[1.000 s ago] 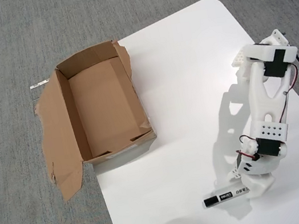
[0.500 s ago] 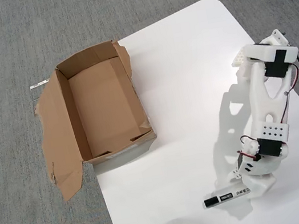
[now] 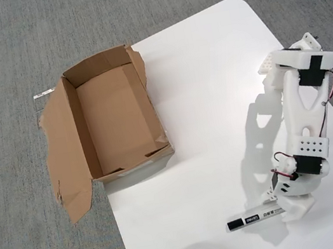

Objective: Grasp a pen and put it in the box.

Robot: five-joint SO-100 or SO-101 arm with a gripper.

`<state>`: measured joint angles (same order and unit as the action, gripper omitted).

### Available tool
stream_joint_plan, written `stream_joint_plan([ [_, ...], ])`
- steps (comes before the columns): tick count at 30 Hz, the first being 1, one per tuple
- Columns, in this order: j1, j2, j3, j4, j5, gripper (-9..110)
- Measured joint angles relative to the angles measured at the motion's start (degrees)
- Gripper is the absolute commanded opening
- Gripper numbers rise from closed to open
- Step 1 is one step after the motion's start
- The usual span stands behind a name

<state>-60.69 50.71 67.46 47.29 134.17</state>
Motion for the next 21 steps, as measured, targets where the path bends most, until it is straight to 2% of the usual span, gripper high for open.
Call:
stream_joint_plan([
  [7,-1.32,0.0,0.0,0.0,0.0,21],
  [14,-2.02,-0.09,0.18,0.0,0.18,0],
  [21,-2.55,-1.41,-0.18,-0.09,0.26,0],
])
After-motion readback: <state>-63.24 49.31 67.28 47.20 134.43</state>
